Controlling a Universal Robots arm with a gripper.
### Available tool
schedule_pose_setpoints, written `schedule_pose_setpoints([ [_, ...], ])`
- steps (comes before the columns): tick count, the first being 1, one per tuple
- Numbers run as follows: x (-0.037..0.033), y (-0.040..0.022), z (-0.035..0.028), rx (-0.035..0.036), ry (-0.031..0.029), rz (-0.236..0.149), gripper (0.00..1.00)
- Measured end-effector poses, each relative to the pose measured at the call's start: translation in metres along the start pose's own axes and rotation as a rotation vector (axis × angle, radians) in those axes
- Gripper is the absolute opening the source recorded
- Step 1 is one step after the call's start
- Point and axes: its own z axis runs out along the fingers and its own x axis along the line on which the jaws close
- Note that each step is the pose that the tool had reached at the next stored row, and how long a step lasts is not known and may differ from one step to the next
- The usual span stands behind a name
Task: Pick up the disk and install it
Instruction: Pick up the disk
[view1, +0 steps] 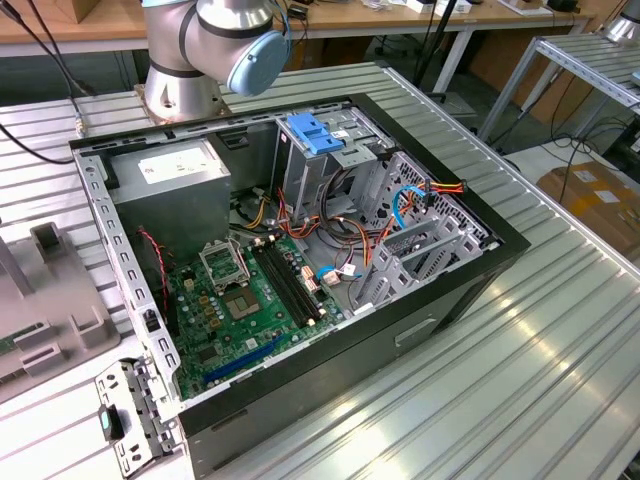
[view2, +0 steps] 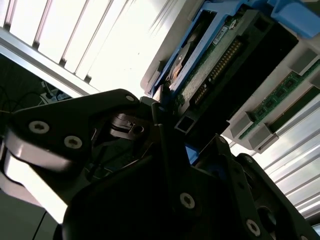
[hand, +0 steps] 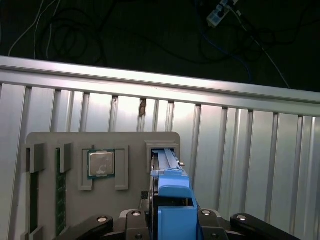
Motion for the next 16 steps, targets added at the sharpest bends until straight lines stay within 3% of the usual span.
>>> schedule_pose_setpoints([
  [16,-0.0005,0.0005,-0.0108,0.0001,-0.0011,0.000,0.37],
])
